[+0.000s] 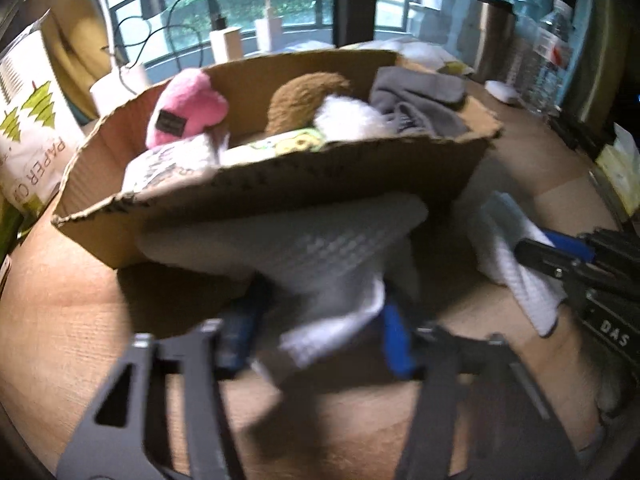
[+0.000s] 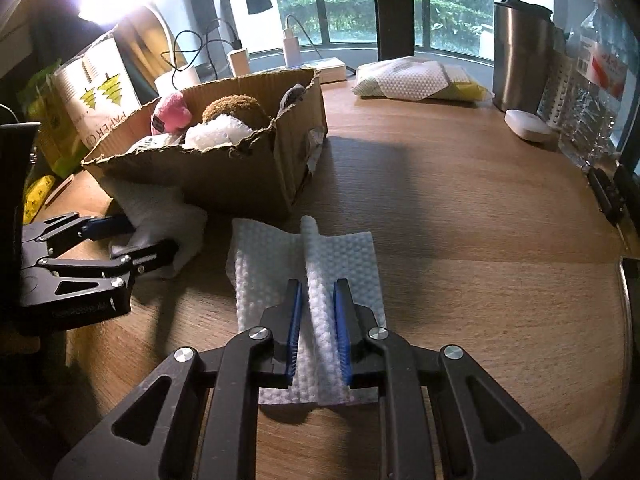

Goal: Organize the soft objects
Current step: 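Lift the waffle cloth with the right tool while the left tool grasps the white towel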

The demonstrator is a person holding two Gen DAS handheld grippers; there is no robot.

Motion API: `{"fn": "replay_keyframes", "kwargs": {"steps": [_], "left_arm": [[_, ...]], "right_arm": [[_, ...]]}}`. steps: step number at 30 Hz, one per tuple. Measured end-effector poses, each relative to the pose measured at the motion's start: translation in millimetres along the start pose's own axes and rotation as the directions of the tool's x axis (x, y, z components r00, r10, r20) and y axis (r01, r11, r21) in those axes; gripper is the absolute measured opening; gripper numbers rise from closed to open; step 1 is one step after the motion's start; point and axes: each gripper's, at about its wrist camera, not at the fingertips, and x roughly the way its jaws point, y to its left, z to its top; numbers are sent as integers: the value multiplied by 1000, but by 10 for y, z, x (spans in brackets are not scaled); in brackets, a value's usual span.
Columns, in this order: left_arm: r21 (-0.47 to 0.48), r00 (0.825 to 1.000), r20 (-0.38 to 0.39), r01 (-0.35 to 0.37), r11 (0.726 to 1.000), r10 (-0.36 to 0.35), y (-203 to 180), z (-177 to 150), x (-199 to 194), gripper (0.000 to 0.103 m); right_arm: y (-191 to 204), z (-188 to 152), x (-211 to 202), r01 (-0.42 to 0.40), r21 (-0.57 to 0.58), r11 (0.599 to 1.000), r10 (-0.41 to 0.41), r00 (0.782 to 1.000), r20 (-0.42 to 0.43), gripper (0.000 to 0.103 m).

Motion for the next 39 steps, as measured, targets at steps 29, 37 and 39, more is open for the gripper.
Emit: {"fn": "replay_keyframes", "kwargs": {"steps": [29, 37, 39], "left_arm": [[-107, 975, 191, 137, 985, -115, 677, -386, -935, 11], [-107, 962, 250, 138, 985, -108, 855, -323, -1130, 11], [-107, 959, 265, 137, 985, -105, 890, -293, -1179, 11]], "right_arm": [[782, 214, -483, 38, -125, 991, -27, 996, 83, 16], [944, 388, -583, 53, -154, 987, -35, 993, 116, 16], [983, 432, -605, 55, -160, 986, -35, 992, 125, 16]]}}
